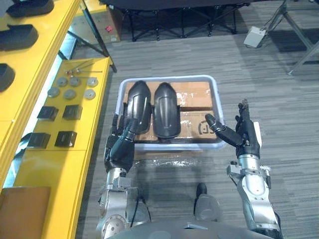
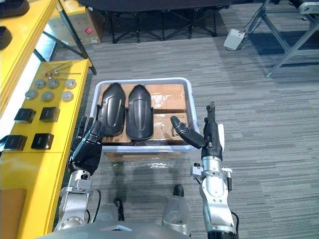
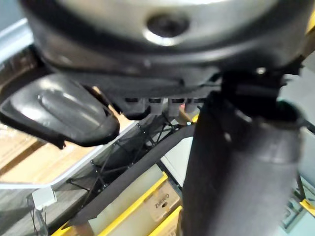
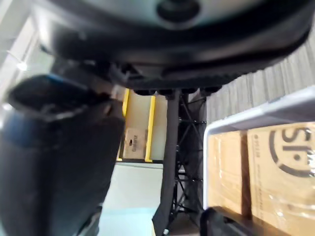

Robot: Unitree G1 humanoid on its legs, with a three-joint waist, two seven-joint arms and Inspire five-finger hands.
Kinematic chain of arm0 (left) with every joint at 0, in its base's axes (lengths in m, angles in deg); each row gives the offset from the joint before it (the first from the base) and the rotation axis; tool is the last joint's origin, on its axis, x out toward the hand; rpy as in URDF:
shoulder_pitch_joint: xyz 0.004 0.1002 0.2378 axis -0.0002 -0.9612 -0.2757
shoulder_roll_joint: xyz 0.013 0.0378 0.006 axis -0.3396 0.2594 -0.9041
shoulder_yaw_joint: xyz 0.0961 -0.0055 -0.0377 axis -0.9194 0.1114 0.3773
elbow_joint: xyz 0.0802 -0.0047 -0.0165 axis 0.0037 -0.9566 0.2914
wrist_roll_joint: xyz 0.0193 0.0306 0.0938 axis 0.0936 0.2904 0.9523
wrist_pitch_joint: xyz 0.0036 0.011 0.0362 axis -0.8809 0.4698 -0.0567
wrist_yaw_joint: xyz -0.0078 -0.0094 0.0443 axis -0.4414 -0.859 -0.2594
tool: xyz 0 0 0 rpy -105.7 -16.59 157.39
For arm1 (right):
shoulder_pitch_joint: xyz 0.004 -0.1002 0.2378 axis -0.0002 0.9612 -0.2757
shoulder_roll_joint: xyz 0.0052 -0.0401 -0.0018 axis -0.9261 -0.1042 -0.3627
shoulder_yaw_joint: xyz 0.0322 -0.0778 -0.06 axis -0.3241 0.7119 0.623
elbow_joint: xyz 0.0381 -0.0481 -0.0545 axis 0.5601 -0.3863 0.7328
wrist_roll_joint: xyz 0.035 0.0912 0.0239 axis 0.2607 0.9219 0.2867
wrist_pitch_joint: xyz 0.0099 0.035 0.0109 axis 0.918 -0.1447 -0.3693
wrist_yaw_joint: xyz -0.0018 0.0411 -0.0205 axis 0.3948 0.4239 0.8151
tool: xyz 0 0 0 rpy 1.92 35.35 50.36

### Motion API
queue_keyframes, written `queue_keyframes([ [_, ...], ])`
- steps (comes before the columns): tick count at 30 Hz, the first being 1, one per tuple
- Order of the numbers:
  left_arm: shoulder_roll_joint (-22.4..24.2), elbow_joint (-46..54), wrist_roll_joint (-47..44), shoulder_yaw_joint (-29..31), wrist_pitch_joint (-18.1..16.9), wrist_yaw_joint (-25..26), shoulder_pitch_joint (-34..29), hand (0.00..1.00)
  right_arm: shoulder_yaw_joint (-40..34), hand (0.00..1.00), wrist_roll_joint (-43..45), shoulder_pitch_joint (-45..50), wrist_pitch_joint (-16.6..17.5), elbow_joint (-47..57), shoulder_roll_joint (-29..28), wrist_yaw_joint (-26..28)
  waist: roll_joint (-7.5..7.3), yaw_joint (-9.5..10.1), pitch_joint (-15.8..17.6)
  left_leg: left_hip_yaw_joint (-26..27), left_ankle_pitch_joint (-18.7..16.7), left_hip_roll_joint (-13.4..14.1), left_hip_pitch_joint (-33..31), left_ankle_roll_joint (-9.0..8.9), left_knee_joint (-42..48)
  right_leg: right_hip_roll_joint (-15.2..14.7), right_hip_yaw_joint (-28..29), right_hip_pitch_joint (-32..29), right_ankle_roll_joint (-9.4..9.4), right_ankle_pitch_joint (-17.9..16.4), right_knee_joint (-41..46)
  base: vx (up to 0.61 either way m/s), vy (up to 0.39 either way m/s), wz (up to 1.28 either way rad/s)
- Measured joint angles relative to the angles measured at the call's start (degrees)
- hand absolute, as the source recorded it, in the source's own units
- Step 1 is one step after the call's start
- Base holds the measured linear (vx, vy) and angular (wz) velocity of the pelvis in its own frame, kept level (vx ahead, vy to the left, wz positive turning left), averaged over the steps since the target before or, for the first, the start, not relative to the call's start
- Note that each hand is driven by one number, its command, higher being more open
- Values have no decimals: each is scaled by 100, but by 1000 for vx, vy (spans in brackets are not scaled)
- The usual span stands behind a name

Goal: Walk over and take three plastic housings, then place them on the shelf

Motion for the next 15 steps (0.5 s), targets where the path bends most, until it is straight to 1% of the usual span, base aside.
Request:
queue_keyframes([
  [1, -98, -20, 162, 4, 89, 57, 71, 100, -15, 100, -136, -222, -31, -417, -4, -25, -26, 30, 12, -109, 9, -108, -66, 15, 11, -110, -125, 158, 65, 164, -262, -67, 96, 36],
  [2, -158, -20, 181, 4, 97, 109, 113, 100, -14, 100, -182, -314, -60, -551, -2, -38, -33, 36, 16, -166, 17, -143, -120, 28, 11, -138, -179, 203, 76, 234, -365, -109, 125, 49],
  [4, -268, -1, 356, 10, 102, 272, 243, 100, -2, 100, -409, -704, -237, -875, 2, -160, -65, 124, 39, -306, 62, -237, -324, 73, 17, -202, -341, 225, 101, 405, -613, -90, 56, 39],
  [6, -312, 16, 354, 73, 128, 409, 387, 100, 9, 100, -629, -1581, -571, -1536, 177, -445, -101, 182, 143, -519, 186, -318, -617, 76, 12, -217, -601, 202, 75, 566, -816, -97, 19, 47],
  [7, -314, 27, 356, 70, 153, 426, 421, 100, 8, 100, -628, -1871, -670, -1743, 274, -542, -104, 196, 225, -570, 220, -324, -647, 68, 11, -215, -642, 202, 71, 574, -815, -94, -8, 46],
  [9, -309, 39, 377, -6, 219, 439, 557, 100, -59, 100, -629, -3015, -1011, -2537, 797, -954, -23, 322, 510, -754, 385, -345, -824, 55, -10, -213, -804, 129, 30, 622, -808, -110, -35, 37],
  [10, -295, 48, 379, -32, 219, 439, 583, 100, -77, 100, -627, -3277, -1067, -2703, 926, -1023, 15, 337, 586, -792, 419, -352, -850, 53, -23, -213, -836, 120, 24, 634, -805, -102, -34, 32],
  [11, -261, 48, 378, -72, 228, 438, 559, 100, -100, 100, -625, -3723, -1142, -2923, 1177, -1107, 100, 342, 691, -874, 479, -369, -952, 43, -28, -220, -908, 67, 9, 652, -798, -58, -16, 25],
  [12, -245, 47, 377, -114, 237, 439, 541, 100, -102, 100, -629, -4026, -1144, -3011, 1399, -1166, 179, 359, 787, -920, 552, -394, -1000, 43, -86, -236, -941, 20, 10, 660, -788, -47, -11, 22],
  [15, -269, 27, 377, -311, 232, 437, 554, 100, -15, 100, -708, -4439, -1146, -3258, 1789, -1183, 250, 458, 902, -922, 684, -430, -1000, 48, -241, -266, -946, -36, 11, 671, -784, -1, -2, 6],
])
